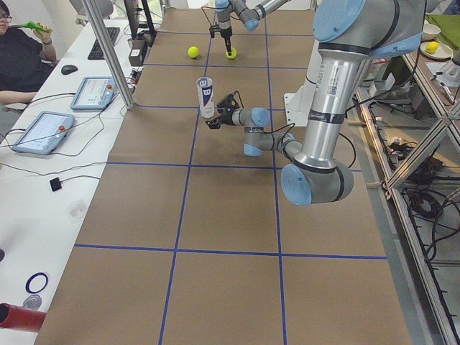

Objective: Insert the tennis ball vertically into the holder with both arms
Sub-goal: 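Grasp the can with the left gripper while the right grasps a yellow ball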

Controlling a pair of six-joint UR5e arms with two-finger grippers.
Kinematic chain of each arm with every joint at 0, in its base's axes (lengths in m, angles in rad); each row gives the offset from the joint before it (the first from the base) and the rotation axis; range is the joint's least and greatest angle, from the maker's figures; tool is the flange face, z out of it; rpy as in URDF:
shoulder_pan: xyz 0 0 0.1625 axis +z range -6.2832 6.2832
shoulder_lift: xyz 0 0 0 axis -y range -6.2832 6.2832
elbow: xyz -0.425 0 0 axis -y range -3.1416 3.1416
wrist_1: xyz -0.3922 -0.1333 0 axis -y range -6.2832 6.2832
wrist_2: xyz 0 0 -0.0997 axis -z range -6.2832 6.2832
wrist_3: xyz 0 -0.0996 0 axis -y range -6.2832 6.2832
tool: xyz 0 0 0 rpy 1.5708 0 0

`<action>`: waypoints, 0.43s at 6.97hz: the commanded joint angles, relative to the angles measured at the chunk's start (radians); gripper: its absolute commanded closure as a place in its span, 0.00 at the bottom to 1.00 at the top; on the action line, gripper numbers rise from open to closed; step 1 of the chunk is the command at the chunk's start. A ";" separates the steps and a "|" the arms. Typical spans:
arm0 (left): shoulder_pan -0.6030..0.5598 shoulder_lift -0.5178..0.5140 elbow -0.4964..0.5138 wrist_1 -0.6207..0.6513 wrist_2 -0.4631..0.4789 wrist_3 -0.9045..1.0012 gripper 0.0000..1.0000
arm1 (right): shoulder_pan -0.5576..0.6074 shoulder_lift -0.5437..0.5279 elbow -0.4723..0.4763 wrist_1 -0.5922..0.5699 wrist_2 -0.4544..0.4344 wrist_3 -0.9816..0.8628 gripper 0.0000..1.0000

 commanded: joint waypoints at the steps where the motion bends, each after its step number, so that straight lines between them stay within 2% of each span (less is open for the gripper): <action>1: 0.000 0.002 0.000 0.000 0.000 0.001 0.01 | 0.011 0.000 0.050 0.001 0.005 -0.012 1.00; 2: 0.000 -0.006 0.006 0.008 -0.008 0.002 0.01 | 0.060 0.005 0.078 0.001 0.057 0.000 1.00; 3: 0.008 -0.024 0.024 0.040 -0.024 0.001 0.01 | 0.126 0.070 0.079 -0.012 0.138 0.002 1.00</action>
